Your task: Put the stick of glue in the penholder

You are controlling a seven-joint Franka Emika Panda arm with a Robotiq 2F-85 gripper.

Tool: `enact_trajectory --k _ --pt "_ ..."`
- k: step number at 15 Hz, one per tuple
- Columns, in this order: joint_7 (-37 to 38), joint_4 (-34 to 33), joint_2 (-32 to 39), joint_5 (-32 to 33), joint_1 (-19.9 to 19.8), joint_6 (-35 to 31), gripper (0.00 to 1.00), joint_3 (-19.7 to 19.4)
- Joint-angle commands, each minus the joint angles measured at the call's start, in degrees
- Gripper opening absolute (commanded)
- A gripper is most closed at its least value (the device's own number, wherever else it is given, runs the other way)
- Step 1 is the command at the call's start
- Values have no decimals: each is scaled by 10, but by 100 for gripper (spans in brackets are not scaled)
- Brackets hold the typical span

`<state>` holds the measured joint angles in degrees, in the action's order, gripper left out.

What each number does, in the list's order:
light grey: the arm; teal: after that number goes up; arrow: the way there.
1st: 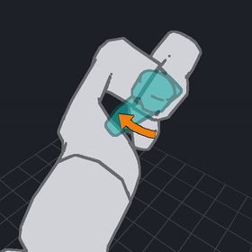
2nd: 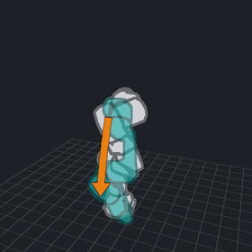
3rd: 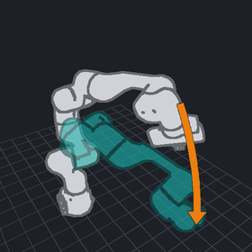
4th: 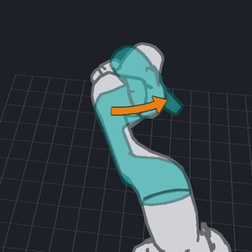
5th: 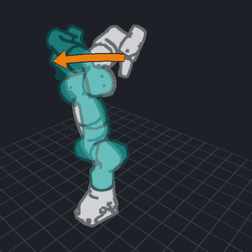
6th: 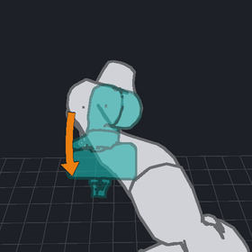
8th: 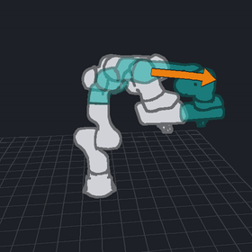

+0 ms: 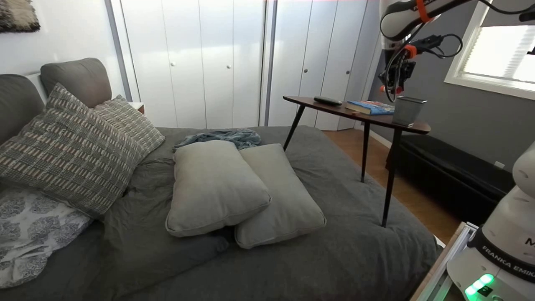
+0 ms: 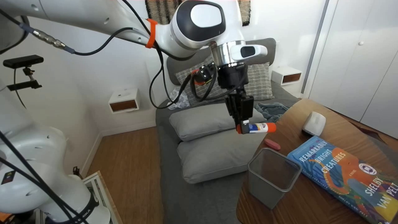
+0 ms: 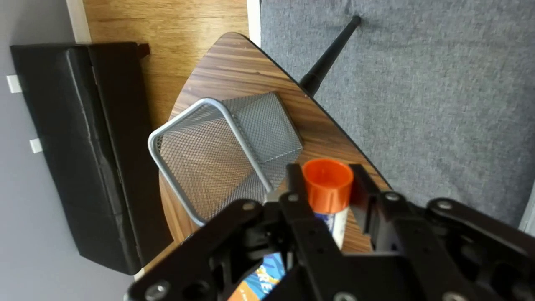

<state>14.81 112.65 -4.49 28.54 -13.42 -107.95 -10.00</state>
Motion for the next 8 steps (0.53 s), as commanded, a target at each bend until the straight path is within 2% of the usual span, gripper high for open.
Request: enact_trajectory --k 1,5,8 --pt "44 -25 -1 26 2 29 8 -1" --pt "124 -27 -9 56 -5 91 8 -6" --pt "160 -25 -7 57 -11 106 8 -14"
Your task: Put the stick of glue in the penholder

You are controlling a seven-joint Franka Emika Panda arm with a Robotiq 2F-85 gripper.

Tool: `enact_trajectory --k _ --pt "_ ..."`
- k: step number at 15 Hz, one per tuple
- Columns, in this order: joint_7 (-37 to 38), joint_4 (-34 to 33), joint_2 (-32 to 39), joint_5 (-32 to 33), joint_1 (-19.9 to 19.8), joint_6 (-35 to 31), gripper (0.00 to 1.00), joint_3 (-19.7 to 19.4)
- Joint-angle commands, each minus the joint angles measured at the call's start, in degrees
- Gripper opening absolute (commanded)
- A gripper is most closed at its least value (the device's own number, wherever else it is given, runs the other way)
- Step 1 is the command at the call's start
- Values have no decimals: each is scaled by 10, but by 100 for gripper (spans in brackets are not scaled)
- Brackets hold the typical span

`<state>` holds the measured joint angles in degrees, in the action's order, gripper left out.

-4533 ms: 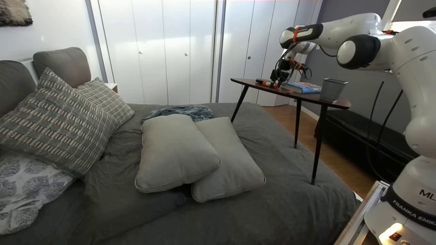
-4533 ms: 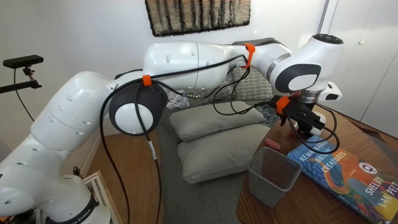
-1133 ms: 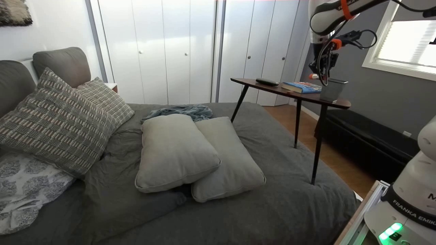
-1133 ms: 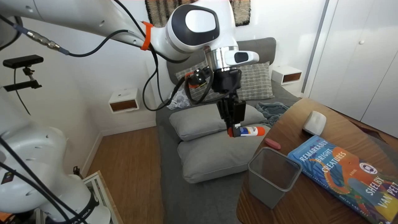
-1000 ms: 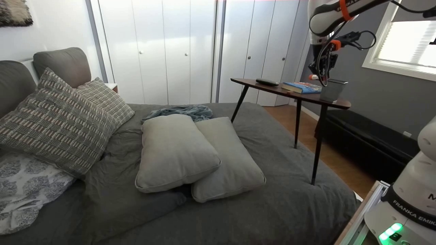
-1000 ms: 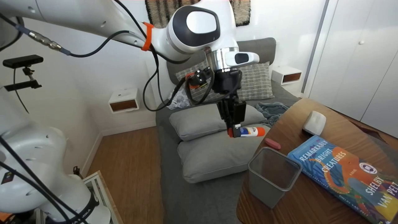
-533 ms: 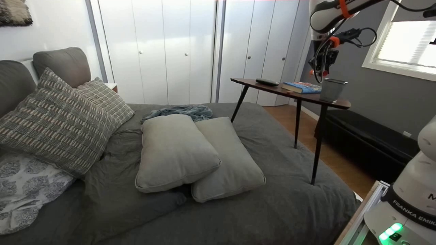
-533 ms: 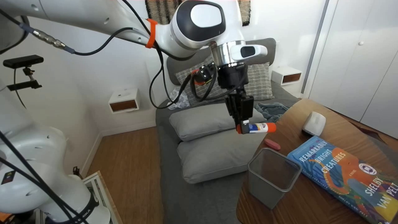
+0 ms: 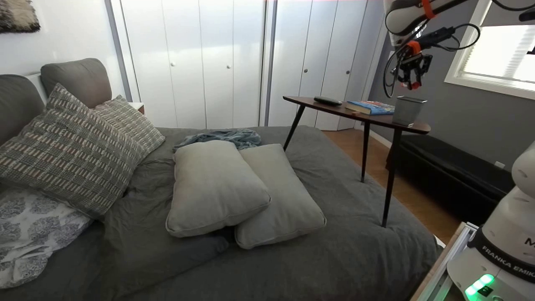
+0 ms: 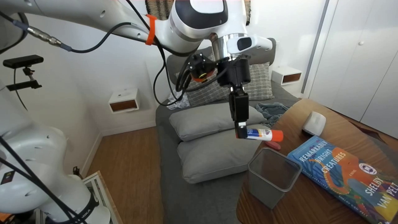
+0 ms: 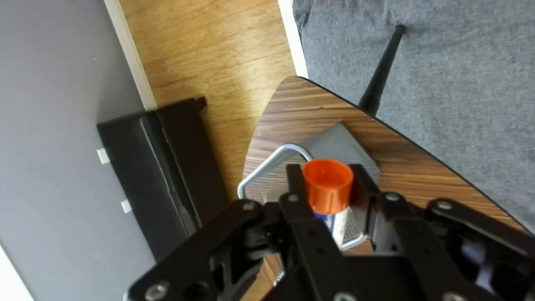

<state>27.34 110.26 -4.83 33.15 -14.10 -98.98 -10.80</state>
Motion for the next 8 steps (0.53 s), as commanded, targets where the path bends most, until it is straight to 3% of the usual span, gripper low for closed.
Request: enact_trajectory --k 1,8 --pt "44 -3 0 11 -6 18 8 -10" --pt "34 -20 36 -6 -22 -2 8 -40"
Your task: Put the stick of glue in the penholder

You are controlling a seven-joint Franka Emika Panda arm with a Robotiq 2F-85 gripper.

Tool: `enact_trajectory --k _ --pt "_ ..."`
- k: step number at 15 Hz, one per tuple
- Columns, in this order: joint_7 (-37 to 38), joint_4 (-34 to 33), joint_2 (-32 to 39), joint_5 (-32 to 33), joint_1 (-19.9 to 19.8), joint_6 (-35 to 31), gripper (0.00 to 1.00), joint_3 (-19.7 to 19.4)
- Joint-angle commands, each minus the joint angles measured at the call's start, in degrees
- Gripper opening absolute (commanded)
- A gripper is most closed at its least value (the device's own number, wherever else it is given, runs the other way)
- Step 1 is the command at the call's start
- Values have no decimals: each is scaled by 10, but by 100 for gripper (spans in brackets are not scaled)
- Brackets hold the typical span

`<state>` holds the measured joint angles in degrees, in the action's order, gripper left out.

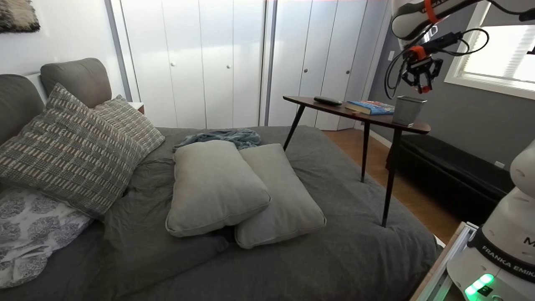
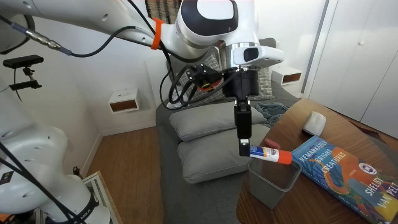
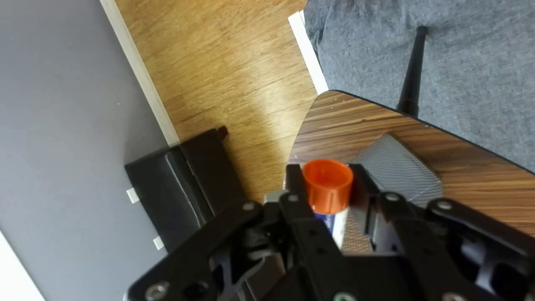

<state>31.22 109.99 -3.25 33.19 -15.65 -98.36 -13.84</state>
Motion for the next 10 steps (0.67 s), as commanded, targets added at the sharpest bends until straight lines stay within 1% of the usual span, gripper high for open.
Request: enact_trajectory --k 1,6,10 --pt "-11 -21 27 -9 -8 -16 8 -14" --pt "-37 -64 66 -14 -11 -35 8 -28" --pt "-47 -82 72 -9 4 -20 8 -19"
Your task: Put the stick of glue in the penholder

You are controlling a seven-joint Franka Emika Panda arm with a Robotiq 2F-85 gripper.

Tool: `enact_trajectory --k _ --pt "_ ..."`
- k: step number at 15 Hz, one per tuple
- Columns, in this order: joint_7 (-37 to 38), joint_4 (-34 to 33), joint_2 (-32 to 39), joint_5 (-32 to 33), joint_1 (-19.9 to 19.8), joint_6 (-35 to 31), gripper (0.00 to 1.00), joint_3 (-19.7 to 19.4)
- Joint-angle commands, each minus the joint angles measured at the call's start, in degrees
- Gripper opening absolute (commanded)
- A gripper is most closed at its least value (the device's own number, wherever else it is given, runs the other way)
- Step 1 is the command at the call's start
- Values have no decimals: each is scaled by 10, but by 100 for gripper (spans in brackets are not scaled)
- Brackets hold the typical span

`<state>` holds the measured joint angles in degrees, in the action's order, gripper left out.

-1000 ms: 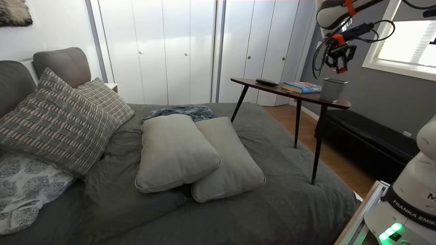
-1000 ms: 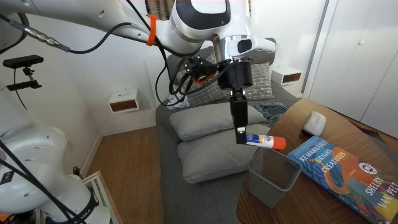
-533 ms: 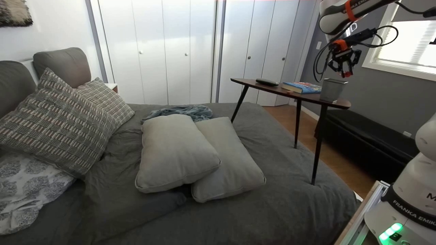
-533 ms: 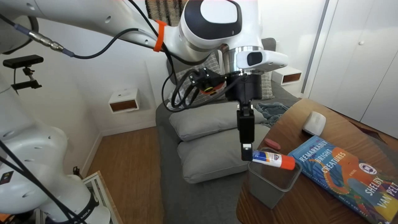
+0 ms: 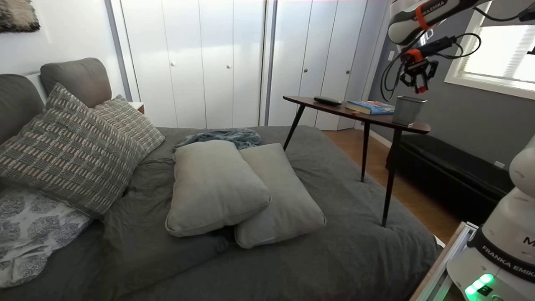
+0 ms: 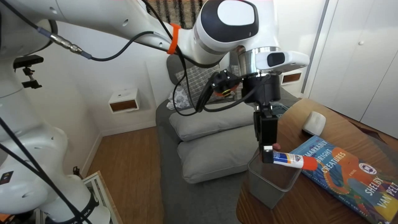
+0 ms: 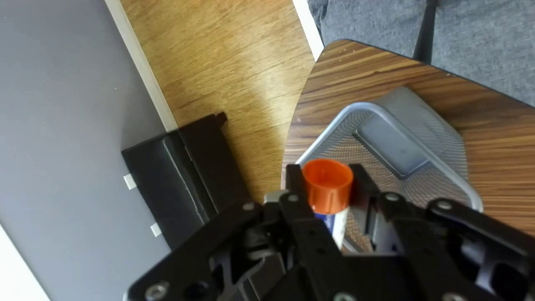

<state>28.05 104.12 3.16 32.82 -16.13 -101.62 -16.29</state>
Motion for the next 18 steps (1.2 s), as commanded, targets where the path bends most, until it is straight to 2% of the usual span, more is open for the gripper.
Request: enact_trajectory --k 1,11,18 --pt "-19 -26 9 -6 12 16 8 8" --pt "-8 -20 -4 -10 36 78 8 23" --pt "-6 -21 -3 -20 34 105 8 23"
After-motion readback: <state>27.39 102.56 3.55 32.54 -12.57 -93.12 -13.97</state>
